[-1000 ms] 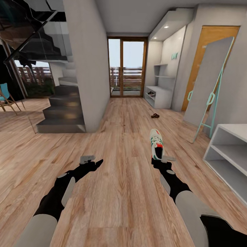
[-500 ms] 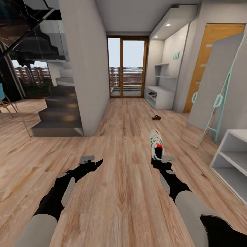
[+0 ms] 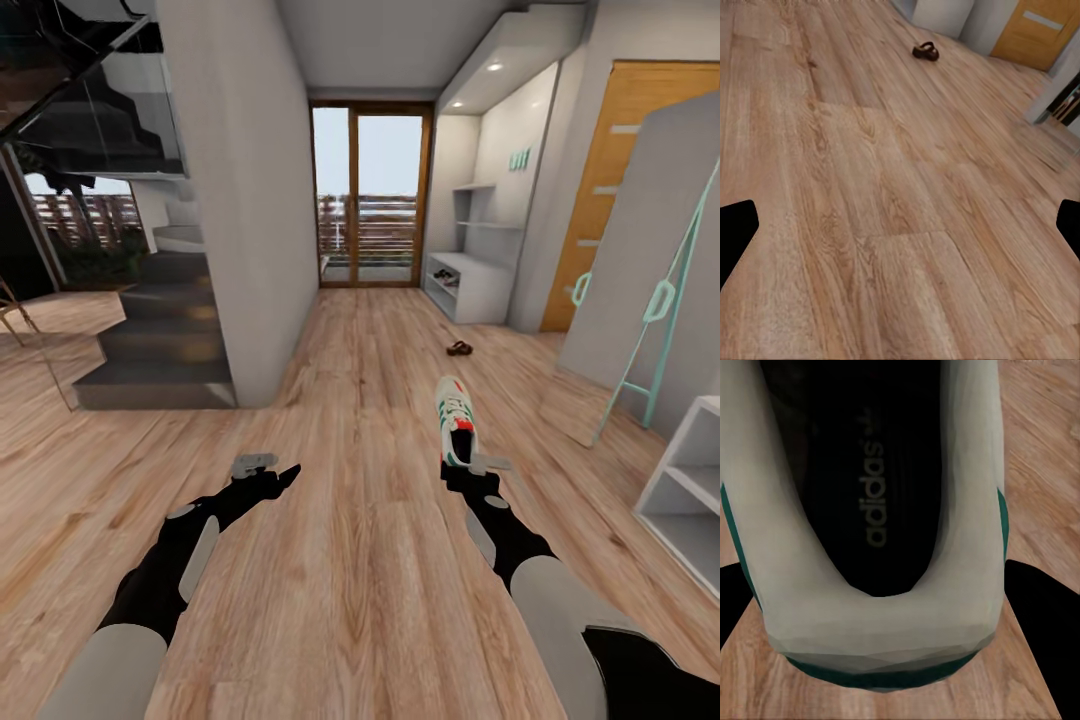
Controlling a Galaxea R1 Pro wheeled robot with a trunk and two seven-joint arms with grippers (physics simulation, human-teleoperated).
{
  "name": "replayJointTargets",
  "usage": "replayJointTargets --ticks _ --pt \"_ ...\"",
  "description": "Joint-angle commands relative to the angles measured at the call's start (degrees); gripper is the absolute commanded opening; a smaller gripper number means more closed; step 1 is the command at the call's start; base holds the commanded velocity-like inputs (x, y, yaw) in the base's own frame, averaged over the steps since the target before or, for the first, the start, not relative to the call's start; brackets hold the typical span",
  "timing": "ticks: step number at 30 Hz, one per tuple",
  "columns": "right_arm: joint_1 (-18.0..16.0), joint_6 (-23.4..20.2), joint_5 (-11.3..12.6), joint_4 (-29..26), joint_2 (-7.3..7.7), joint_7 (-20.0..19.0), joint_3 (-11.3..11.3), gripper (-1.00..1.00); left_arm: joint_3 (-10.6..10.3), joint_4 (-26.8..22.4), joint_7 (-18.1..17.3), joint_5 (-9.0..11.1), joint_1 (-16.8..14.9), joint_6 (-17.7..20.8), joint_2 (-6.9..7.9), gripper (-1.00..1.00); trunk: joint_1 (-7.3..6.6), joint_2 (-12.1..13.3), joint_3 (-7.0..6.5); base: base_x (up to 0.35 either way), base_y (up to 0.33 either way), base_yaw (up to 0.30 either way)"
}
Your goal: Pick up the two gym shoes and the two sandals from the corridor floor and place them onto the hallstand (shoe rack) in the corridor, making sure they are on the rack and not on the floor. Arrange them so the two gym shoes are next to each other and the two sandals are next to each other.
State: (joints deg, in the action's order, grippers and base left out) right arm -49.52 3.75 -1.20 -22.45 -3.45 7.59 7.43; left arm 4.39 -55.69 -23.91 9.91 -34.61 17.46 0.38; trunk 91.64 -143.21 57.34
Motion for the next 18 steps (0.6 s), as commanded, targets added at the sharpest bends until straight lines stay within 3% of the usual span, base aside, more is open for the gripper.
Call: replayJointTargets --ticks 1,8,18 --pt "0.0 0.2 -0.2 0.0 -0.06 0.1 0.2 -1.0 0.1 0.0 -0.2 0.6 0.0 0.5 -0.01 1.0 0.02 0.0 0.06 0.344 0.0 -0.089" --pt "0.0 0.2 -0.2 0.0 -0.07 0.1 0.2 -1.0 0.1 0.0 -0.2 0.6 0.0 0.5 0.0 1.0 0.02 0.0 0.06 0.344 0.0 -0.155" --pt "0.0 0.2 -0.2 0.0 -0.07 0.1 0.2 -1.0 0.1 -0.1 -0.2 0.6 0.0 0.5 0.0 1.0 0.02 0.0 0.06 0.344 0.0 -0.022"
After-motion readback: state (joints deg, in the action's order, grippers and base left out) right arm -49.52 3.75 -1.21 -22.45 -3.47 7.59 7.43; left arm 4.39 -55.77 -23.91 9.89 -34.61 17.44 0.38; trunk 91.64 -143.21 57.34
